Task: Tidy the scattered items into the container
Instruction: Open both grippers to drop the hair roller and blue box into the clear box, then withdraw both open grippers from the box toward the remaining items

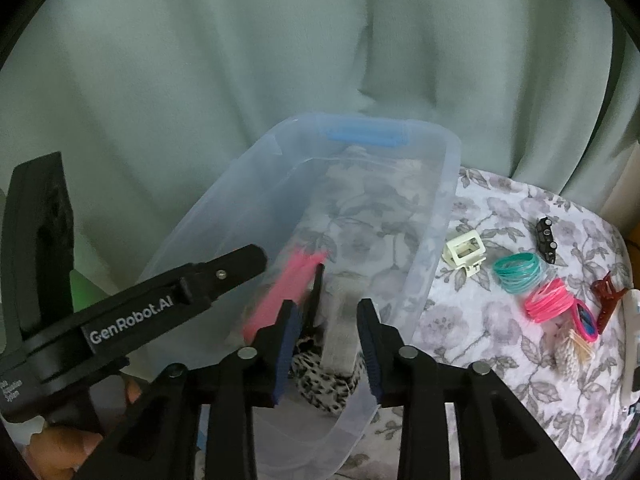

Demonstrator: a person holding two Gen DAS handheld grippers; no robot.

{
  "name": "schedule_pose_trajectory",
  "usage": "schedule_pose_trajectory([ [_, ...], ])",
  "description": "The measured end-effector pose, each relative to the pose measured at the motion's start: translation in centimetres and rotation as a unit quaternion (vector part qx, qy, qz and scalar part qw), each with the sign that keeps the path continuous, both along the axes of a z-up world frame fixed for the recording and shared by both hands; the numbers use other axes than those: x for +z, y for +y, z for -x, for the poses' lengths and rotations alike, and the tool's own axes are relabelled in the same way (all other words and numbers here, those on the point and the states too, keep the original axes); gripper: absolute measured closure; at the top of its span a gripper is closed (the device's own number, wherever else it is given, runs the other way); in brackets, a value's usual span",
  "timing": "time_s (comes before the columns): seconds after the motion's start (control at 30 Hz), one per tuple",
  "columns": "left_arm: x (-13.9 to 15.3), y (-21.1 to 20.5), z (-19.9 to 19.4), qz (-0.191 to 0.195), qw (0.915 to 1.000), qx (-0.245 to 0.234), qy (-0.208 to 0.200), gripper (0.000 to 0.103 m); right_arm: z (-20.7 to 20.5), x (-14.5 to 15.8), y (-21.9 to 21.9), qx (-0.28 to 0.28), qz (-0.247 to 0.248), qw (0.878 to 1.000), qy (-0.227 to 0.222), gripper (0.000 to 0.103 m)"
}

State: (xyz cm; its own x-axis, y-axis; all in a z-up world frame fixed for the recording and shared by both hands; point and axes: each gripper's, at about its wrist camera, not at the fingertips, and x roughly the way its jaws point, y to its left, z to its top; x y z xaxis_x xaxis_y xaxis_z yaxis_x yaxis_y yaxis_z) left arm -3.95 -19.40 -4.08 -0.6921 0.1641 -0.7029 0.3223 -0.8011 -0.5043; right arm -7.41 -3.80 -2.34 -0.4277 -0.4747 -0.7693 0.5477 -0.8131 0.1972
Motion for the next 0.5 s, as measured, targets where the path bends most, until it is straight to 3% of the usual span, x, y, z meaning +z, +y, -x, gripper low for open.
schedule_pose_trajectory([
  [0.5, 0.07, 0.39, 0.17, 0.009, 0.9999, -0.005, -0.01, 0.054, -0.22, 0.05, -0.03, 0.0, 0.005, 1.0, 0.001, 0.062],
])
